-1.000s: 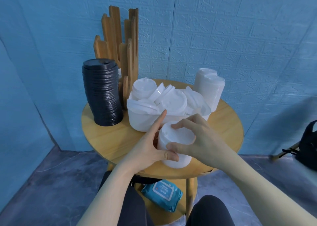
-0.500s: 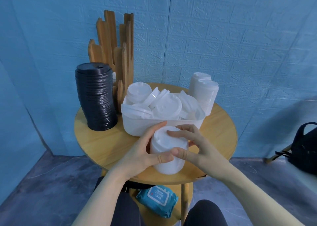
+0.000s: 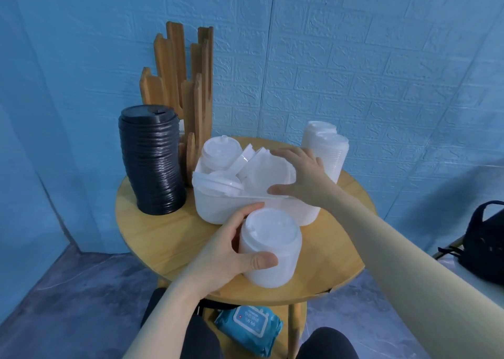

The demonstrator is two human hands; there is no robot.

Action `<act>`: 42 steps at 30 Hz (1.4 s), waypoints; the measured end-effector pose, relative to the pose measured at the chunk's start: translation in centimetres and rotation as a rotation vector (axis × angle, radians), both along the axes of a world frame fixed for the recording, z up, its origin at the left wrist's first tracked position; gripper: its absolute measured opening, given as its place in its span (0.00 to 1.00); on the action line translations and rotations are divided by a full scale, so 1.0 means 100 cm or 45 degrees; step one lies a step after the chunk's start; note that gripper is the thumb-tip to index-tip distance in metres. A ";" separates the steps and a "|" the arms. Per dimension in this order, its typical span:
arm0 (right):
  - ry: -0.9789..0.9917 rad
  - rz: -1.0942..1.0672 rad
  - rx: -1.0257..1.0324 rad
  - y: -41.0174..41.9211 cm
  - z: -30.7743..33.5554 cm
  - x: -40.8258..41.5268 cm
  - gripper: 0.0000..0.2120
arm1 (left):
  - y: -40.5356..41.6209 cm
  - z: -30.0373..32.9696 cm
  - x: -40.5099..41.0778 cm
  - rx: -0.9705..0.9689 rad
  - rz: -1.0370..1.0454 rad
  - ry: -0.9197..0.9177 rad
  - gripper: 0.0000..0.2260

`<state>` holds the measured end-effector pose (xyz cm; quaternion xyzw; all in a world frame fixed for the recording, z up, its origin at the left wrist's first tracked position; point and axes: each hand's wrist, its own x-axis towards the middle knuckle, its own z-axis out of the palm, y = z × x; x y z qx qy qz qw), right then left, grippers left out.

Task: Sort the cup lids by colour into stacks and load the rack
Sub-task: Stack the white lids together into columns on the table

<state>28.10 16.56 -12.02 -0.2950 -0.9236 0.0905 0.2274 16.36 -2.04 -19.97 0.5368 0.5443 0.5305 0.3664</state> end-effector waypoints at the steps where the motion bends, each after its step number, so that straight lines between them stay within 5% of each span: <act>1: -0.058 -0.010 0.018 0.003 -0.001 -0.004 0.39 | 0.000 0.000 0.000 0.002 -0.002 -0.006 0.45; 9: -0.095 -0.084 0.176 0.004 -0.001 -0.007 0.39 | -0.001 0.000 0.000 0.000 0.000 -0.009 0.46; 16: 0.143 -0.127 0.185 -0.025 0.006 0.036 0.35 | 0.000 0.000 0.000 0.008 0.020 0.003 0.46; 22: 0.453 0.102 -0.302 -0.068 0.006 0.064 0.34 | -0.001 0.004 0.003 0.068 0.033 0.053 0.45; 31: 0.326 0.002 -0.585 -0.098 -0.016 0.069 0.37 | -0.003 0.005 0.004 0.095 0.014 0.080 0.47; 34: 0.182 -0.181 -0.405 -0.109 -0.017 0.065 0.38 | -0.003 0.005 0.004 0.111 0.016 0.109 0.41; 37: 0.140 -0.205 -0.165 -0.116 -0.015 0.066 0.33 | -0.002 0.003 0.003 0.105 0.040 0.073 0.39; 42: 0.277 0.123 -0.489 -0.099 -0.018 0.088 0.18 | -0.002 0.001 0.002 0.097 0.056 0.045 0.37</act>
